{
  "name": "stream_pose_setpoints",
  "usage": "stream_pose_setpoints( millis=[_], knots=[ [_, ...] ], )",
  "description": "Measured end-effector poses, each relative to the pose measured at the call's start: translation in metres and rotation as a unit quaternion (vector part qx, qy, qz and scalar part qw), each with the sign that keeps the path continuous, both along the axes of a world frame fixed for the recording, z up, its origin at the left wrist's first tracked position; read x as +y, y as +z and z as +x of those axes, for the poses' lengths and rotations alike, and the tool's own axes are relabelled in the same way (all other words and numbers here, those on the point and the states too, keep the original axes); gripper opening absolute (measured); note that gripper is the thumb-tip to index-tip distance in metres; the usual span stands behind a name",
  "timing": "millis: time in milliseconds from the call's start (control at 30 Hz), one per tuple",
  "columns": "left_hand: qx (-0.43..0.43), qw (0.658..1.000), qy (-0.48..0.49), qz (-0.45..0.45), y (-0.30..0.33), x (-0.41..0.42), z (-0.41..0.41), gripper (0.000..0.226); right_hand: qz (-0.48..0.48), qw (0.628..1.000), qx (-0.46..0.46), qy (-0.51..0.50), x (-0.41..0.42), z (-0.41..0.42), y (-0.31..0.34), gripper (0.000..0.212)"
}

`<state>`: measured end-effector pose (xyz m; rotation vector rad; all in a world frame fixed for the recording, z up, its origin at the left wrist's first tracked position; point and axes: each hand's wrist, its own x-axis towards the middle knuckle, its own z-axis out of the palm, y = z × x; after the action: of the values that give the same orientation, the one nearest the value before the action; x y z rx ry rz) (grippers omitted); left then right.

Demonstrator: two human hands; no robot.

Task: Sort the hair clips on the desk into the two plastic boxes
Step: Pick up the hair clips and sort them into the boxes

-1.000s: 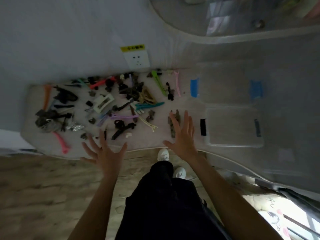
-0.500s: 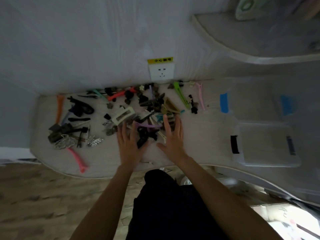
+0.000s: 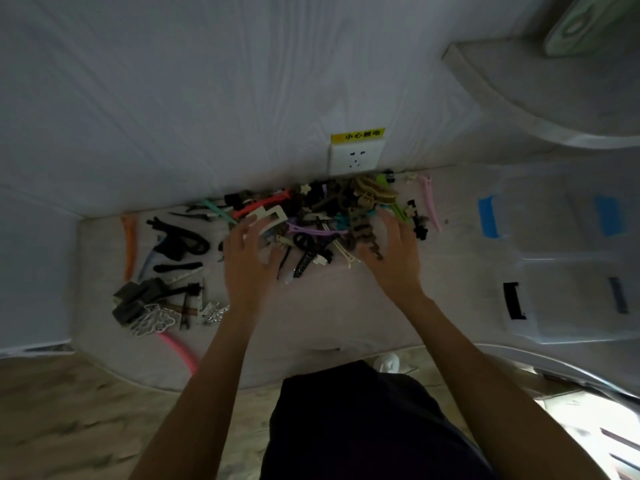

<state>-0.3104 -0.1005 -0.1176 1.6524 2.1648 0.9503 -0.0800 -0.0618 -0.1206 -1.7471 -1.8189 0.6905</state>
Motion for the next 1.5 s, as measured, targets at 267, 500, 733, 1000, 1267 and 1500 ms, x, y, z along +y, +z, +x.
stream_pose_setpoints(
  millis=[267,500,733,1000,1267,1500],
  knots=[
    [0.056,0.982,-0.070,-0.166,0.010,0.048,-0.030,0.027,-0.090,0.988,-0.120,0.040,0.038,-0.019,0.017,0.057],
    [0.094,0.989,-0.090,-0.073,0.020,0.045,-0.025,0.011,-0.033,0.995,-0.019,-0.094,0.022,0.013,0.046,0.041],
    [-0.069,0.994,-0.081,0.016,0.056,0.039,0.028,0.032,-0.126,0.978,-0.167,-0.019,-0.010,0.056,0.024,0.086],
    [-0.352,0.909,-0.141,-0.172,0.072,0.058,0.147,0.024,-0.126,0.983,0.067,-0.119,-0.027,0.107,0.061,0.043],
    [-0.392,0.877,-0.212,-0.180,0.090,0.105,0.261,0.028,-0.072,0.914,0.297,-0.265,-0.019,0.198,0.103,0.036],
    [-0.067,0.939,-0.312,-0.128,0.077,0.134,0.325,0.049,-0.067,0.949,0.161,-0.264,0.018,0.241,0.104,0.048]
  ],
)
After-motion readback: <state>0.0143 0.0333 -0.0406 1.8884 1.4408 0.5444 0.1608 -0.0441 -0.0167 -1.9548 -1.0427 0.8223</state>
